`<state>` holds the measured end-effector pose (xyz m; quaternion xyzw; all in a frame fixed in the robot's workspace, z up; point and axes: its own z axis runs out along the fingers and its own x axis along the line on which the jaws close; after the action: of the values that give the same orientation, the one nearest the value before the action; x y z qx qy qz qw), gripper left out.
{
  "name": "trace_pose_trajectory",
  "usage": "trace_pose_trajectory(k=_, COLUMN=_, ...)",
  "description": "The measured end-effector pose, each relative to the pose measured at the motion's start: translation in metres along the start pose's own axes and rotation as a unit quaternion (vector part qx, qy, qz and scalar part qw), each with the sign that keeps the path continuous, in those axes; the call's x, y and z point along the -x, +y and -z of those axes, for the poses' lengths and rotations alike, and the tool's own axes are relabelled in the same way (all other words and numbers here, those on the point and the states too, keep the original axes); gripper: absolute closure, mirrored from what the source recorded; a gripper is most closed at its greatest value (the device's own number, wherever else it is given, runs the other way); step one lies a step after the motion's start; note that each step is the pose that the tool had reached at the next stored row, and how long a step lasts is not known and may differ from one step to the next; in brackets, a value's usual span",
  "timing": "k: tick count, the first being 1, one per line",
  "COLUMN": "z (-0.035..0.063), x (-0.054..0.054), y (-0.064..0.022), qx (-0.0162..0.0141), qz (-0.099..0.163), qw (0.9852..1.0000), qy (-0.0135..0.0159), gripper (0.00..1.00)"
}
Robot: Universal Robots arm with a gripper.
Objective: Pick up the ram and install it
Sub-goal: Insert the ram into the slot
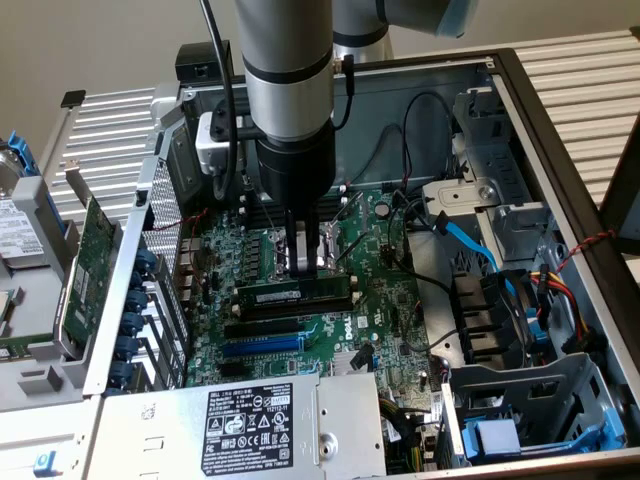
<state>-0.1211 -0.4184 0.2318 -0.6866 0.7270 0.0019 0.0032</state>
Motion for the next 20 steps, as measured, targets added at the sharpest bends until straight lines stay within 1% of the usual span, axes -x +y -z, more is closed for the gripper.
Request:
trace_pose_trajectory(k=15, z=-0.0003, x=-0.0011, y=0.0009, qx=-0.0002, qz=0.000, qw=1.0000, qy=0.0002, gripper=0.88)
trace_pose_trajectory(k=16, z=-0.0003, x=-0.0011, y=0.0014, qx=0.0003, qz=0.000, qw=1.0000, qy=0.0000, gripper=0.88)
trace_pose_trajectory(k=17, z=-0.0006, x=-0.0014, y=0.0015, qx=-0.0005, qz=0.000, qw=1.0000, qy=-0.0003, gripper=0.88)
trace_pose_trajectory(k=20, z=-0.0004, x=-0.0017, y=0.0011, qx=-0.0012, qz=0.000, qw=1.0000, qy=0.0000, gripper=0.88)
